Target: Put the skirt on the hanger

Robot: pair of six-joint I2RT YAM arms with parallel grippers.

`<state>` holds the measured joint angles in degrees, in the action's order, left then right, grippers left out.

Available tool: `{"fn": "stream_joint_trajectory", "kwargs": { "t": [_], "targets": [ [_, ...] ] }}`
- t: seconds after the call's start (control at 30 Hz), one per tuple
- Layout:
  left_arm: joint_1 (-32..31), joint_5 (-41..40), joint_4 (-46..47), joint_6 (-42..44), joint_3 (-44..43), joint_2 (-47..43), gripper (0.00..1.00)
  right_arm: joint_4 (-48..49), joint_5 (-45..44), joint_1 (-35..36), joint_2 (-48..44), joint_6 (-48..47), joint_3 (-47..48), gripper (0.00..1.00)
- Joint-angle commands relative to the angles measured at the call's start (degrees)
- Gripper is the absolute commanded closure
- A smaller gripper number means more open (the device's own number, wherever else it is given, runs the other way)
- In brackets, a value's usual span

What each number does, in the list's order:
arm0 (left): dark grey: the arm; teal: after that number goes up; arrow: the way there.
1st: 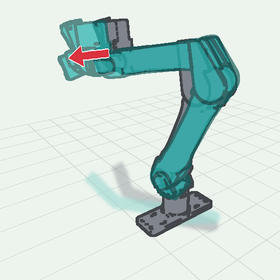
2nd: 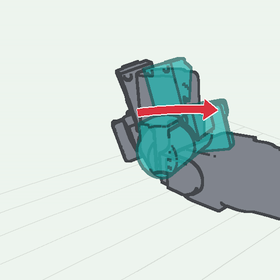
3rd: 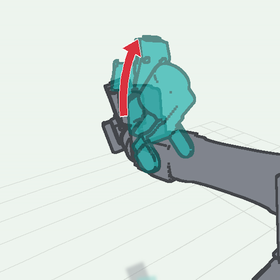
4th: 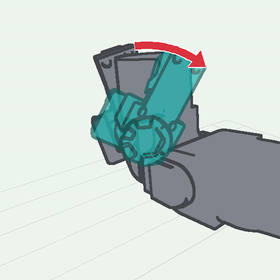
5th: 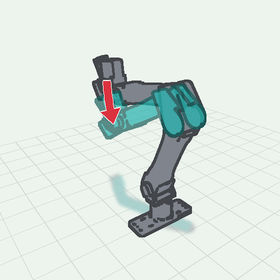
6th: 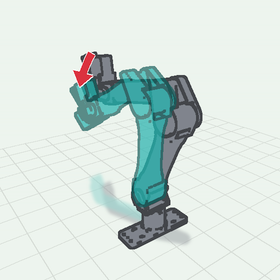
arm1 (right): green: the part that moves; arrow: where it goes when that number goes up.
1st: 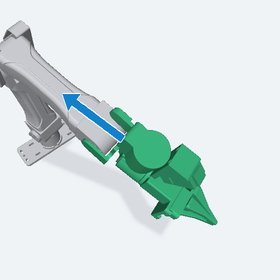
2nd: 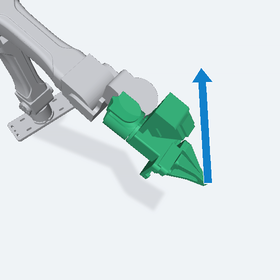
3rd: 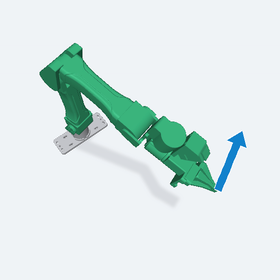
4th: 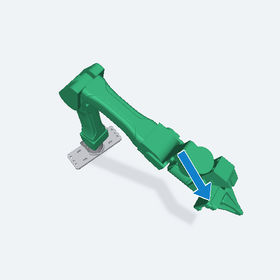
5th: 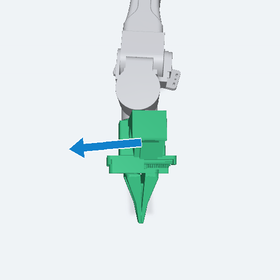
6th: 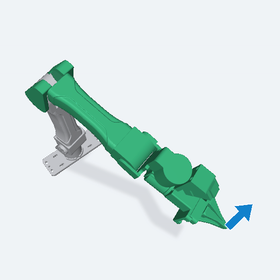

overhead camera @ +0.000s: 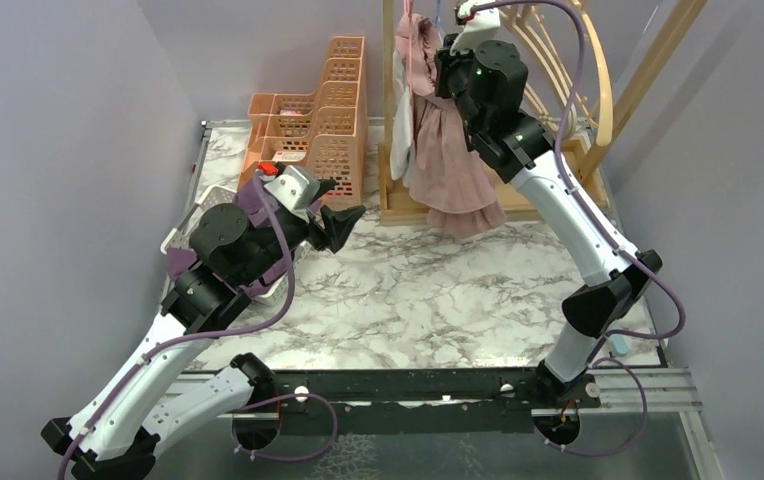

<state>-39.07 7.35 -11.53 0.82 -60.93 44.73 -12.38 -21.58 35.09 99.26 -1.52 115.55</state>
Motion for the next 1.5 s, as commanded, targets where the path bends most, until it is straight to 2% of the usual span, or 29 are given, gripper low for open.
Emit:
{"fn": "stream_joint_trajectory", "kwargs": {
  "t": [0.0,0.07,0.1,0.13,0.23,0.37,0.43,0.63,0.87,1.03,1.23,1.3,1.47],
  "targets": [
    [0.13,-4.07,-1.05,-0.91,0.24,-0.37,0.32,0.92,-1.81,-0.86,0.2,1.09,2.51,0.98],
    [0.13,-6.13,-1.49,-1.26,0.01,0.16,0.31,0.47,-1.66,-1.14,0.31,1.17,2.3,0.89],
    [0.09,-7.21,-1.85,-1.78,-0.2,0.41,0.3,0.48,-0.86,-1.17,-0.09,1.21,1.85,0.79],
    [0.13,-8.56,-2.02,-2.09,-0.45,0.63,0.3,0.43,0.22,-1.25,-0.71,1.17,1.39,0.73],
    [0.13,-12.95,-4.4,-3.74,-2.27,1.72,0.21,0.44,4.3,-1.25,-4.03,1.96,-0.8,0.58],
    [0.13,-16.99,-10.95,-5.97,-7.19,5.59,0.02,0.98,9.95,-1.25,-10.16,3.71,-4.34,0.48],
    [0.07,-17.85,-13.29,-5.92,-8.39,7.05,0.01,0.89,12.07,-1.26,-13.33,4.61,-6.0,0.45],
    [2.32,-19.22,-16.18,-9.58,-7.47,9.04,0.01,-1.3,17.98,-1.25,-23.49,5.98,-13.44,0.42],
    [9.14,-24.02,-23.82,-18.3,-2.8,10.81,0.01,-4.48,27.29,-1.25,-37.02,5.87,-31.61,0.42],
    [21.45,-20.69,-27.39,-21.03,1.13,13.6,0.03,-6.6,35.65,-1.25,-44.15,8.01,-42.54,0.42],
    [41.89,-14.63,-27.29,-20.1,2.28,18.51,0.07,-7.13,41.94,-1.25,-47.06,12.09,-49.03,0.42],
    [44.94,-16.61,-26.92,-21.33,2.39,19.95,0.06,-7.29,41.54,-1.25,-47.25,12.59,-50.0,0.42],
    [50.89,-13.61,-22.14,-24.51,4.11,24.38,0.04,-5.56,42.06,-1.25,-46.71,14.89,-52.13,0.42]
  ]
}}
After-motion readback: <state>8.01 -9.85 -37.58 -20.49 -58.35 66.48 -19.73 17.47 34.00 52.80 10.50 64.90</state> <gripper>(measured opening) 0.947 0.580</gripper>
